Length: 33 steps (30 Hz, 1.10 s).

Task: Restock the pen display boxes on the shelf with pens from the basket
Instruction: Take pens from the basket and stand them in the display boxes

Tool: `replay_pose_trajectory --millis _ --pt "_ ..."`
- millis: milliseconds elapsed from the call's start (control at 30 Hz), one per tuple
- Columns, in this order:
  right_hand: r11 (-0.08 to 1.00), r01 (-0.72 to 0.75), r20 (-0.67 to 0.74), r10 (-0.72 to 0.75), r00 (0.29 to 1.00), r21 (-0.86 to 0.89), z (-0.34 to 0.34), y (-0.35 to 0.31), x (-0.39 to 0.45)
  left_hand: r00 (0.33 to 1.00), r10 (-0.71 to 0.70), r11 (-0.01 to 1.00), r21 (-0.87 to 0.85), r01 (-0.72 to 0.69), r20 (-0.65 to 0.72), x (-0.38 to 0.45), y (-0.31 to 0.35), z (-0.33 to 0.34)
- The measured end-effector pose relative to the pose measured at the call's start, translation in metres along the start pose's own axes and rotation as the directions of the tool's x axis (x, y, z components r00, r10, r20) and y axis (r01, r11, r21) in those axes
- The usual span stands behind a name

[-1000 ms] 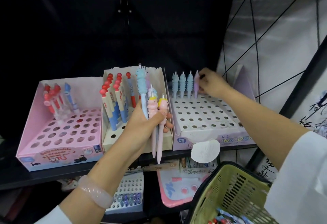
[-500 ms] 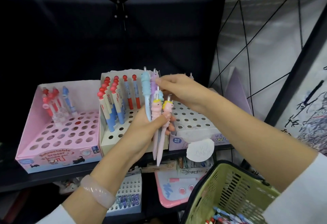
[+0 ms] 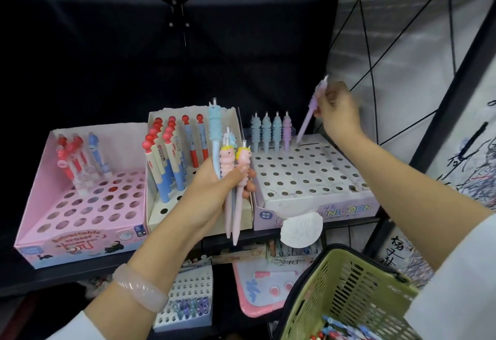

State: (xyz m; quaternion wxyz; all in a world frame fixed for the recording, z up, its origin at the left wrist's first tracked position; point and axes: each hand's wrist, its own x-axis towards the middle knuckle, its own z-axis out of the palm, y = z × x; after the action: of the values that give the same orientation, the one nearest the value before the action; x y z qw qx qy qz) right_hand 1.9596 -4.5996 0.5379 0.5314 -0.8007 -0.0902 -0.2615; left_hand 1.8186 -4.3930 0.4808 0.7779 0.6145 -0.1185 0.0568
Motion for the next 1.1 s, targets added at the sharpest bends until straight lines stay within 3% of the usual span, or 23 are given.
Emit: replay_pose_trajectory --millis 367,500,633,733,800,867,900,967,1000,1100 --pt "0.944 0.146 0.138 -0.109 0.984 -0.296 0.009 0.029 0.008 1.0 -0.009 1.0 0.001 0.009 -0.019 0.003 -0.01 -0.009" --pt "0.939 0.116 0.163 -0.066 0.984 -0.323 0.016 0.033 0.007 1.0 -0.006 1.0 -0.002 0.006 -0.006 0.004 -0.011 -0.008" --pt "0.89 0.104 0.306 0.042 0.951 -0.443 0.026 0.04 0.006 1.0 -0.009 1.0 0.012 0.009 0.0 0.001 -0.011 -0.007" --pt "0.879 0.068 0.27 0.071 0.96 -0.471 0.025 0.044 -0.001 1.0 -0.022 1.0 0.011 0.022 -0.019 -0.001 -0.009 -0.009" --pt "0.876 0.071 0.167 0.011 0.986 -0.477 0.023 0.035 -0.004 0.999 -0.029 1.0 0.011 0.029 -0.018 -0.002 -0.008 -0.009" --pt "0.921 0.106 0.064 -0.088 0.994 -0.376 0.024 0.011 -0.012 1.0 -0.026 0.999 0.022 0.026 -0.004 -0.003 -0.006 -0.007" --pt "0.954 0.115 0.084 -0.095 0.992 -0.276 0.027 -0.005 -0.017 1.0 -0.021 0.999 0.028 0.021 -0.001 -0.003 -0.005 -0.005" --pt "0.999 0.027 0.321 -0.02 0.947 -0.018 0.035 -0.04 -0.033 1.0 -0.009 0.999 0.039 0.009 0.004 -0.004 -0.003 0.0" --pt "0.997 -0.043 0.466 0.012 0.884 0.056 0.039 -0.056 -0.042 1.0 -0.002 0.999 0.043 0.002 0.007 -0.004 -0.003 0.002" --pt "0.995 -0.066 0.695 -0.003 0.719 0.072 0.047 -0.084 -0.062 1.0 0.01 0.999 0.04 -0.01 0.011 -0.007 0.0 0.007"
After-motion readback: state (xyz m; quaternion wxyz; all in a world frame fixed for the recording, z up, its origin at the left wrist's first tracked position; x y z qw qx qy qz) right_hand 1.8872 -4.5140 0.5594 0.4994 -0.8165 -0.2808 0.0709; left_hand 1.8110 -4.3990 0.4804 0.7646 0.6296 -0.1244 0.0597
